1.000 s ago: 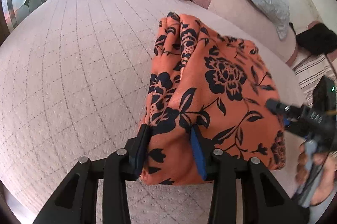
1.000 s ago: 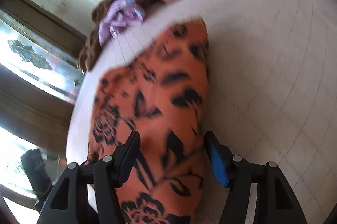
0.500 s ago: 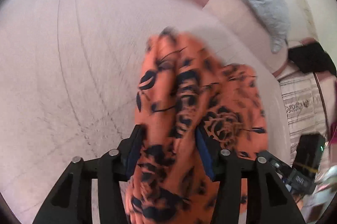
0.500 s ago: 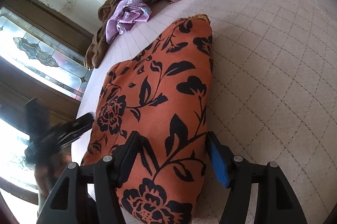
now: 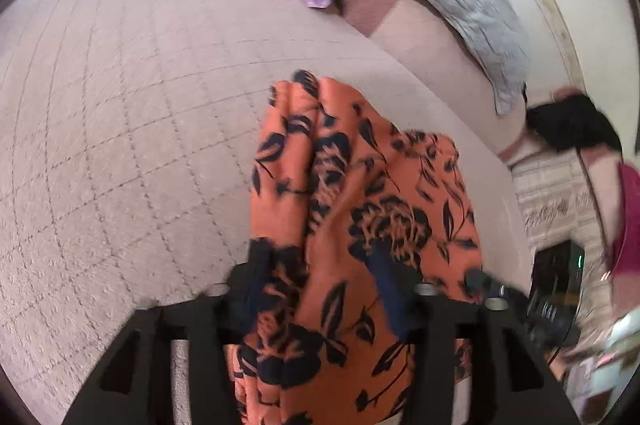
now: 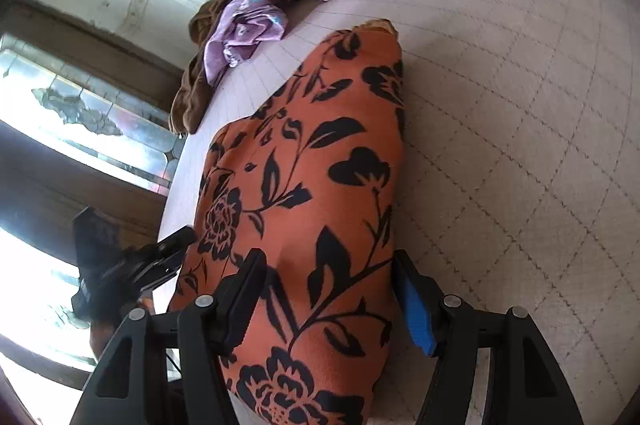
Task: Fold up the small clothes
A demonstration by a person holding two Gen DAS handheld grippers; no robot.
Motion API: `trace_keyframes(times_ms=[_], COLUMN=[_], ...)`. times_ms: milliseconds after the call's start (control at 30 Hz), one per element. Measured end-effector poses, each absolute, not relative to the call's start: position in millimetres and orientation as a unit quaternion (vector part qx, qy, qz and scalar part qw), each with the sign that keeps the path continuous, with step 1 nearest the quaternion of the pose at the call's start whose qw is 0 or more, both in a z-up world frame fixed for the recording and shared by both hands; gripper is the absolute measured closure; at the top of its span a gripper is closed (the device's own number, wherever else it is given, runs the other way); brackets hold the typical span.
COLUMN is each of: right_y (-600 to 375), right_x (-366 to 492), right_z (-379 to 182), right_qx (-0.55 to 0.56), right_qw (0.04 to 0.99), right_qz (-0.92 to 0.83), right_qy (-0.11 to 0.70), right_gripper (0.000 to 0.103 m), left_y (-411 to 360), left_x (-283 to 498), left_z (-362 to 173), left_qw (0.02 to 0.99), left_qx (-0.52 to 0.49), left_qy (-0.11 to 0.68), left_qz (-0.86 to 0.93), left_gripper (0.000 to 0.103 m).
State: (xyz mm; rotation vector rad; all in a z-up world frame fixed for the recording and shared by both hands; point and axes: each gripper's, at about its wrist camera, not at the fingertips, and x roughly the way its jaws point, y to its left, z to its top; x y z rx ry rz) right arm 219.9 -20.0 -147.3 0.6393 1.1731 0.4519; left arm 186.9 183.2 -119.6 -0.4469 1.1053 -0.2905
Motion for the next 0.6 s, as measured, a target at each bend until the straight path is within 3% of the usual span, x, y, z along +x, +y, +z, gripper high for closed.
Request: trace_keyframes(times_ms=[100, 133, 200, 333, 600], right_y=[-19, -15, -10, -6, -7], right_x=[227, 229, 230, 231, 233], right_z=[-163, -166, -162, -156, -162], right_qx=[0.325, 0.324, 0.301, 0.282, 0.299], right_qw=[0.738, 0.734, 0.744, 0.751, 0.745], right_qz=[0.212, 0.216, 0.213, 0.211, 0.206], right_qy=[0.552, 0.556, 0.558, 0.559, 0.56], right_gripper=[0.037, 0.039, 0.046, 0.05, 0.043], left_y=[179, 180, 176, 167, 170], left_x=[181, 181, 180, 177, 177], left_z=[-139, -137, -128, -125, -125], left_qw=[0.821, 0.82, 0.824, 0.836, 0.837], left_qx=[-0.168, -0.172, -0.155, -0.122, -0.126], left_qy=[0.532, 0.532, 0.532, 0.524, 0.52], left_qz=[-0.118, -0.124, -0.121, -0.109, -0.112], left_gripper=[0.039, 0.055, 0.059, 0.058, 0.057])
